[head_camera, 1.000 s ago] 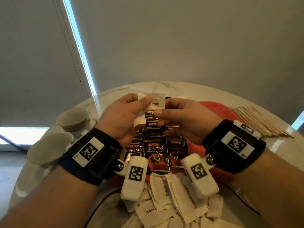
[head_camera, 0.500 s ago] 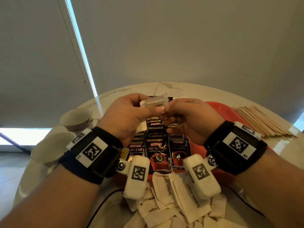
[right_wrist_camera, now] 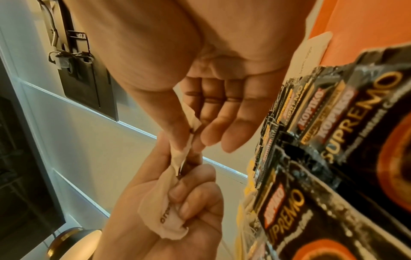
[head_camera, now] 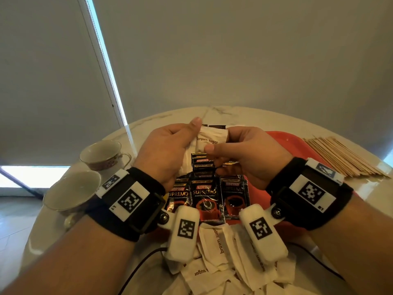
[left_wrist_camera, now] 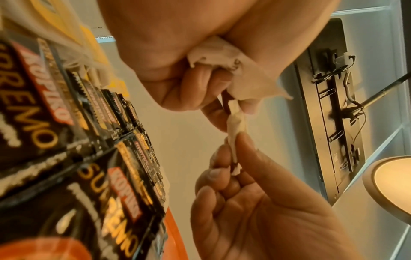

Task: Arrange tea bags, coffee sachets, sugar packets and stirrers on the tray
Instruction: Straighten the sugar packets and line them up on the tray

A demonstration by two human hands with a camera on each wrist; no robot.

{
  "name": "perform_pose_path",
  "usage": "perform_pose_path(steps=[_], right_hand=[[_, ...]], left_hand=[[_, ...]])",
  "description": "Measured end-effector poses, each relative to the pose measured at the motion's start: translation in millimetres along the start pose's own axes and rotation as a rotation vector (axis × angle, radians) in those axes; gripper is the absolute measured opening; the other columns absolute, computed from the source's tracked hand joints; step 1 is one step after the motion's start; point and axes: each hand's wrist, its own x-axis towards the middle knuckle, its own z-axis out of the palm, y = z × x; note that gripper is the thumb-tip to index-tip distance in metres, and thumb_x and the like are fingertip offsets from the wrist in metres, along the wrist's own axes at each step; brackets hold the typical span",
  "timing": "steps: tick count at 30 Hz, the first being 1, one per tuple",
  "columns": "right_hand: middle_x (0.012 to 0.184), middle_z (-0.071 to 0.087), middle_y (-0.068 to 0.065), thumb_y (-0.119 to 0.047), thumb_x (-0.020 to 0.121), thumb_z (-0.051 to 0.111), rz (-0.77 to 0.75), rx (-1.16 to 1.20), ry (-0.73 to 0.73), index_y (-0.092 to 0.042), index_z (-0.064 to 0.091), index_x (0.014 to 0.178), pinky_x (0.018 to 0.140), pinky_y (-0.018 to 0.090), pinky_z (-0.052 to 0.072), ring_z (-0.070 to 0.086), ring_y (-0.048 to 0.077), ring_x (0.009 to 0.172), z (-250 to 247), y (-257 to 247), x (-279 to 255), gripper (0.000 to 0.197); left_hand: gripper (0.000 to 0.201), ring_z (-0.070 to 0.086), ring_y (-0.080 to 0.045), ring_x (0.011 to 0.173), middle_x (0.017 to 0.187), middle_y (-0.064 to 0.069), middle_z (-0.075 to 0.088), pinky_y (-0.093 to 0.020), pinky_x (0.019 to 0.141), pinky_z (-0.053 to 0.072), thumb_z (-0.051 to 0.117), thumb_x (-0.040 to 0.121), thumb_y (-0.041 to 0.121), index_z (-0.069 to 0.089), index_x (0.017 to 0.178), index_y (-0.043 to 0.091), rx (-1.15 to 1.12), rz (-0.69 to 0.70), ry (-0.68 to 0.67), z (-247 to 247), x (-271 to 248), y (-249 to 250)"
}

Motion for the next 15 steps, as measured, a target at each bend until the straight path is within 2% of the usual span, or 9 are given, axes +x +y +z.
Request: perform_pose_path(steps=[2,3,4,6,8,11,13,15], right_hand=[[0.104,0.074,0.022,-0.011,0.083,0.079,0.003,0.009,-0.006,-0.004,0.072,0.11,0.064,0.032,0.06,0.067,0.02,0.074,0,1,0,0.029],[0.099,0.075,0.019,-0.013,0.085,0.078,0.001,0.014,-0.006,-0.005,0.072,0.11,0.064,0.032,0.059,0.066,0.018,0.073,0,1,-1,0.027],[0.093,0.075,0.015,-0.016,0.086,0.077,0.0,0.022,-0.002,-0.006,0.073,0.109,0.063,0.032,0.059,0.066,0.017,0.071,0,2,0,0.025],[0.084,0.072,0.008,-0.017,0.09,0.074,0.007,0.06,0.016,-0.008,0.074,0.1,0.061,0.031,0.059,0.065,0.015,0.068,-2,1,1,0.014],[0.078,0.07,0.007,-0.012,0.092,0.071,0.01,0.103,0.036,-0.008,0.073,0.09,0.06,0.03,0.059,0.064,0.016,0.067,-4,0,2,0.005],[0.076,0.067,0.008,-0.005,0.091,0.07,-0.001,0.089,0.07,-0.004,0.068,0.092,0.057,0.029,0.058,0.063,0.014,0.063,-9,-7,2,0.002],[0.072,0.067,0.006,-0.004,0.091,0.07,-0.025,0.079,0.149,-0.008,0.067,0.09,0.051,0.027,0.054,0.061,0.013,0.058,-19,-14,5,0.005],[0.07,0.067,0.004,-0.004,0.091,0.071,-0.039,0.114,0.275,-0.014,0.066,0.085,0.049,0.025,0.05,0.058,0.012,0.054,-36,-21,12,0.012]], left_hand=[[0.027,0.072,-0.022,0.065,0.078,-0.007,0.077,-0.037,0.061,0.06,0.072,0.089,0.041,0.081,0.074,0.02,-0.001,-0.005,-0.02,1,-1,1],[0.021,0.072,-0.02,0.064,0.079,-0.007,0.077,-0.032,0.056,0.059,0.074,0.085,0.036,0.081,0.082,0.017,-0.012,-0.01,-0.042,1,-2,2],[0.022,0.073,-0.018,0.063,0.082,-0.008,0.078,-0.029,0.052,0.057,0.076,0.081,0.03,0.079,0.092,0.011,-0.019,-0.016,-0.061,1,-3,3],[0.033,0.075,-0.02,0.069,0.09,-0.013,0.08,-0.03,0.054,0.059,0.077,0.075,0.02,0.076,0.105,0.005,-0.037,-0.016,-0.074,-2,-2,2],[0.03,0.077,-0.025,0.076,0.094,-0.016,0.08,-0.034,0.06,0.062,0.078,0.076,0.015,0.075,0.104,0.005,-0.068,-0.015,-0.052,-2,0,0],[0.022,0.076,-0.023,0.074,0.094,-0.014,0.079,-0.034,0.06,0.061,0.077,0.082,0.015,0.075,0.102,0.006,-0.08,-0.014,-0.025,-1,2,-3],[0.024,0.074,-0.024,0.073,0.092,-0.012,0.076,-0.036,0.062,0.061,0.078,0.082,0.021,0.073,0.099,0.005,-0.119,-0.033,-0.025,0,4,-3],[0.019,0.069,-0.02,0.065,0.082,-0.005,0.069,-0.034,0.057,0.058,0.077,0.089,0.024,0.068,0.095,0.007,-0.171,-0.08,-0.006,-2,6,0]])
